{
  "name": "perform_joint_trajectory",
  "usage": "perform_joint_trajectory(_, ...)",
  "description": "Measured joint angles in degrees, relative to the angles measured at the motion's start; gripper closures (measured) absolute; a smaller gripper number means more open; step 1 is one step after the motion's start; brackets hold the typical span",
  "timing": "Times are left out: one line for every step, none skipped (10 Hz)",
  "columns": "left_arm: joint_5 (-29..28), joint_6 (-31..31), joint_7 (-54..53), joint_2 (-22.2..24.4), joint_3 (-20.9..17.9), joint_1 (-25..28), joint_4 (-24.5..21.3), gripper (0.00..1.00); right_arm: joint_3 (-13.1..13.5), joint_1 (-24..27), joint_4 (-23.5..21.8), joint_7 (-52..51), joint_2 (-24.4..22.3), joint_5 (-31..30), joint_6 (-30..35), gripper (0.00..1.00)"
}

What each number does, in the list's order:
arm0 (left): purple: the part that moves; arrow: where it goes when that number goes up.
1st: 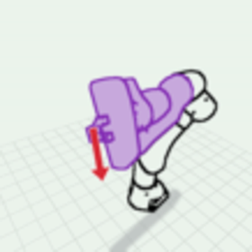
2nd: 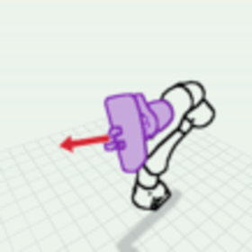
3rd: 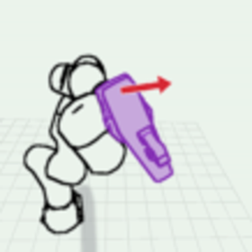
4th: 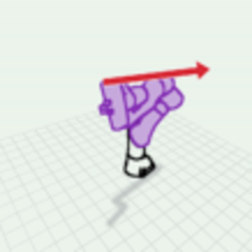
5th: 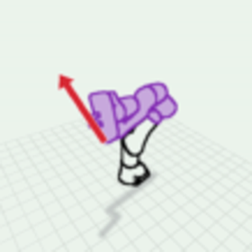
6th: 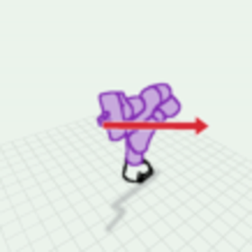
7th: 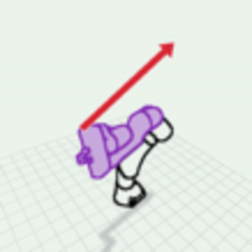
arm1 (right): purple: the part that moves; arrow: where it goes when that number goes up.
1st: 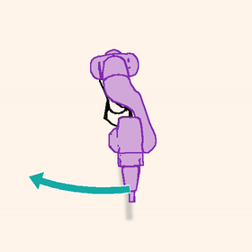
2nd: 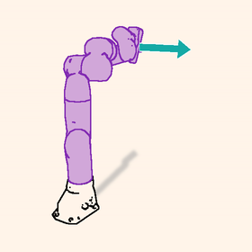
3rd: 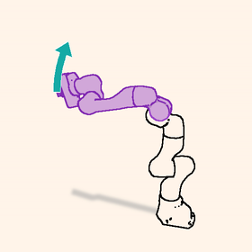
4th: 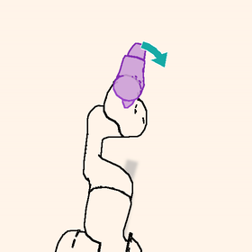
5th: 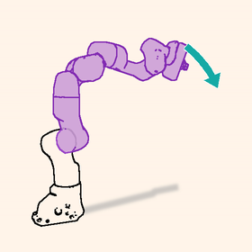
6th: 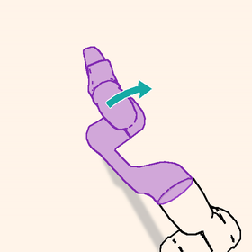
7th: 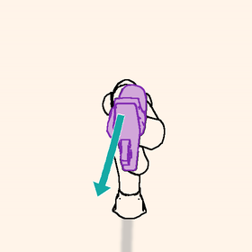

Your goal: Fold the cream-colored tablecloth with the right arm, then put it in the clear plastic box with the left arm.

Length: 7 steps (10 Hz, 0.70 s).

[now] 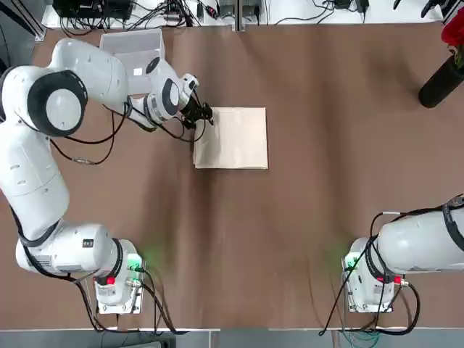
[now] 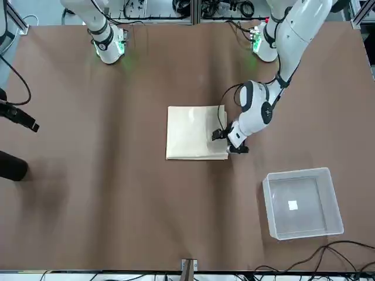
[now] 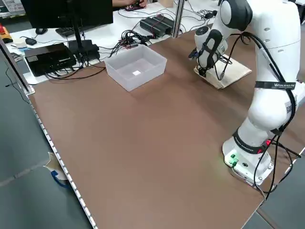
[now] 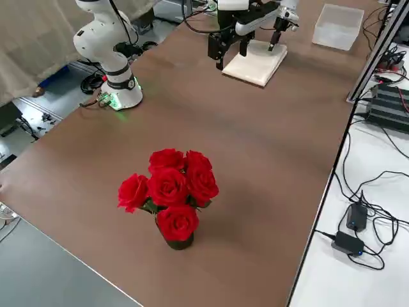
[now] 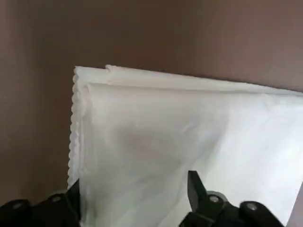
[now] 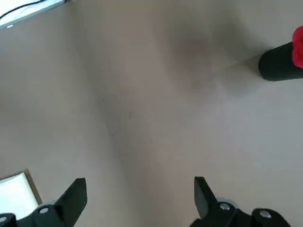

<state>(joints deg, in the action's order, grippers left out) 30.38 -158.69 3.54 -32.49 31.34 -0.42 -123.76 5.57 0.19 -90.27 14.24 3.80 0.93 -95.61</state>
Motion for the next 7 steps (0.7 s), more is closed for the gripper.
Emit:
perform_joint_trajectory(0.0, 0.0, 0.1, 0.0, 0.0, 0.2, 0.1, 0.38, 0.0, 0.0, 0.0, 0.2, 0.0, 0.0, -0.1, 0.00)
perform_joint_trajectory(0.0, 0.0, 0.1, 0.0, 0.0, 0.3, 0.2, 0.52, 0.1, 0.0, 0.0, 0.4, 0.0, 0.0, -0.5, 0.00)
perform_joint_trajectory(0.0, 0.0, 0.1, 0.0, 0.0, 0.3, 0.4, 0.68, 0.1, 0.1, 0.0, 1.7, 0.0, 0.0, -1.0, 0.00)
perform_joint_trajectory(0.0, 0.1, 0.1, 0.1, 0.0, 0.4, 0.7, 0.82, 0.1, 0.1, 0.0, 3.1, 0.0, 0.0, -1.4, 0.00)
perform_joint_trajectory(0.0, 0.6, 0.1, 0.4, 0.0, 0.5, 0.9, 0.96, 0.1, 0.1, 0.0, 3.8, 0.0, 0.0, -1.9, 0.00)
perform_joint_trajectory(0.0, 2.1, 0.1, 1.1, -0.1, 0.7, 1.1, 0.96, 0.1, 0.1, 0.0, 4.2, 0.0, 0.0, -2.4, 0.00)
perform_joint_trajectory(0.0, 4.6, 0.1, 2.6, -0.4, 1.1, 1.5, 0.96, 0.1, 0.1, 0.0, 4.4, 0.0, 0.0, -2.4, 0.00)
